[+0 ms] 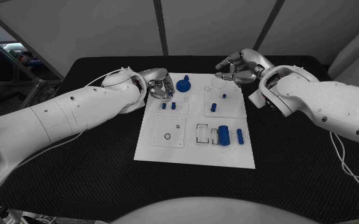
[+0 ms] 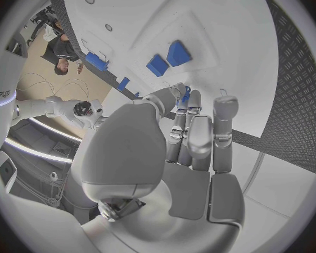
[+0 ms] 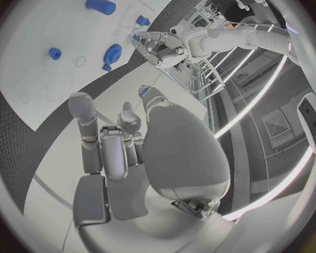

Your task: Assemble the parts on the task board

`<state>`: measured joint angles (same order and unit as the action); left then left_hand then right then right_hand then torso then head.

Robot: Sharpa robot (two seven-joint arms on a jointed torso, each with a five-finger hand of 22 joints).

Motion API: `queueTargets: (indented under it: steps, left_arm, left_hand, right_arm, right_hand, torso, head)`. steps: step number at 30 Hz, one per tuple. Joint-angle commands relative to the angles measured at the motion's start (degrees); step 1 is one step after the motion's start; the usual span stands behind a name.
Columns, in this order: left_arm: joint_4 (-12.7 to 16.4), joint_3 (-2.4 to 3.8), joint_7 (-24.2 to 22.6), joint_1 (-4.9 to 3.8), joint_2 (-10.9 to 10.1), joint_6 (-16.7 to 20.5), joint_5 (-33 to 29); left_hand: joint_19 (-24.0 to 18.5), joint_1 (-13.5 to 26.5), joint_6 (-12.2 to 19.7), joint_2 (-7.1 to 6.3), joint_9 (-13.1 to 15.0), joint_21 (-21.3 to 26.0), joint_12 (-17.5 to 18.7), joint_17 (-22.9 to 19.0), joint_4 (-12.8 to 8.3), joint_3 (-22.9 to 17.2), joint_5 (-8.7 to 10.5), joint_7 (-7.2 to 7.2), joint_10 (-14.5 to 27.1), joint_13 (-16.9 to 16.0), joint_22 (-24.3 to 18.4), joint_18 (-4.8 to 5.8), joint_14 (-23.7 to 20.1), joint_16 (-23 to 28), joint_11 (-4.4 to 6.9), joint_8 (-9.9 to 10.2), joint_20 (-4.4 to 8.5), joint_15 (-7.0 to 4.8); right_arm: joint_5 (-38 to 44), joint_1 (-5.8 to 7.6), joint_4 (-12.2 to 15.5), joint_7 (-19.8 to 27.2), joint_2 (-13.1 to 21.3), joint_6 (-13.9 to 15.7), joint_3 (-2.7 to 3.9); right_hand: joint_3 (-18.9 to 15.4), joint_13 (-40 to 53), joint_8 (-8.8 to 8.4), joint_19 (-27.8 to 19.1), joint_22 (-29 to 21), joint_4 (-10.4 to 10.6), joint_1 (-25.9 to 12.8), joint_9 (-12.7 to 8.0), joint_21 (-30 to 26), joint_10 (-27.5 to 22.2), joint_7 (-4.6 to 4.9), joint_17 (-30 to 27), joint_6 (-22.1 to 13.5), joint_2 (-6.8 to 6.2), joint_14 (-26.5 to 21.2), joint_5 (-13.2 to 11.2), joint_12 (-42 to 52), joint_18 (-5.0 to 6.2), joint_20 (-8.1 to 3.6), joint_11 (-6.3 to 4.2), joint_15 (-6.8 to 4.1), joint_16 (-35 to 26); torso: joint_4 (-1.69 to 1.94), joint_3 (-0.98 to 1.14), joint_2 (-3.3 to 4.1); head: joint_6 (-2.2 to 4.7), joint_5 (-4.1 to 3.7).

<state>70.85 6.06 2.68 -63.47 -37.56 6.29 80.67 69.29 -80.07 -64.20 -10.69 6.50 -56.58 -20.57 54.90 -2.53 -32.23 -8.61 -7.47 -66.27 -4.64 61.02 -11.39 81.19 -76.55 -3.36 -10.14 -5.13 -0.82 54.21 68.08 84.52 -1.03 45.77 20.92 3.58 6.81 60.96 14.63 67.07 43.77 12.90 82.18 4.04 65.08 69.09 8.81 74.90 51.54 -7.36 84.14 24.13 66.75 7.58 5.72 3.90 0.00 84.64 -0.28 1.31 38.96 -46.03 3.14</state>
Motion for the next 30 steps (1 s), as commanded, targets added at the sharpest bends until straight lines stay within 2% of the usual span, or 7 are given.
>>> queueTargets:
  steps: [1, 14, 30]
  left_arm:
    - [-0.1, -0.06, 0.2, 0.04, 0.3, -1.2, -0.1]
    - [-0.8, -0.15, 0.1, 0.05, 1.1, -2.2, -0.1]
    - [-0.9, -0.17, 1.5, 0.06, 1.0, -2.5, -0.1]
  left_hand:
    - [-0.1, 0.7, -0.4, 0.09, 0.0, 0.1, 0.2, 0.2, -0.3, -0.1, 0.18, -0.10, -0.4, 0.0, 0.0, 2.76, 0.0, 0.3, -0.13, 0.3, -0.07, 0.09]
    - [-0.8, 1.9, 1.0, -0.61, -1.0, 1.1, 2.2, 0.3, -0.2, 0.6, 0.22, -0.57, 0.2, 0.5, -0.4, 2.63, -0.1, 0.0, -0.66, 2.0, -0.40, 0.52]
    - [-1.3, 2.4, 1.4, -0.93, -1.4, 2.0, 3.0, -0.5, -0.1, 1.0, 0.21, -0.75, 0.5, 0.6, -1.0, 2.43, -0.5, 0.3, -0.89, 2.7, -0.59, 0.72]
  right_arm:
    - [-0.1, 0.08, 0.0, 0.4, -0.1, 0.0, 0.04]
    - [-0.1, 0.08, 0.1, 0.4, 0.0, 0.0, 0.04]
    - [-0.1, 0.08, 0.0, 0.4, 0.0, 0.1, 0.04]
  right_hand:
    - [0.4, 0.1, 0.33, -0.5, -0.1, 0.1, 0.1, 0.0, -0.2, 0.0, 0.04, 4.9, -0.3, 0.09, 3.1, 0.2, 0.0, 0.94, -0.01, -0.07, -0.43, -0.4]
    - [0.5, -0.1, 0.44, -0.6, -0.2, 0.0, 0.1, 0.0, -0.3, -0.1, 0.01, 4.8, -0.2, 0.01, 3.1, 0.4, -0.1, 0.96, -0.02, -0.10, -0.45, -0.5]
    - [0.5, -0.3, 0.45, -0.7, -0.4, 0.0, 0.1, 0.0, -0.4, -0.2, 0.01, 4.7, -0.2, -0.03, 3.1, 0.4, -0.2, 1.00, -0.03, -0.10, -0.45, -0.5]
  torso:
    - [-0.03, 0.01, 0.04]
    - [-0.03, 0.02, 0.00]
    - [0.03, -0.02, -0.01]
  head:
    - [-0.04, -0.03]
    - [-0.06, -0.18]
    - [-0.08, -0.20]
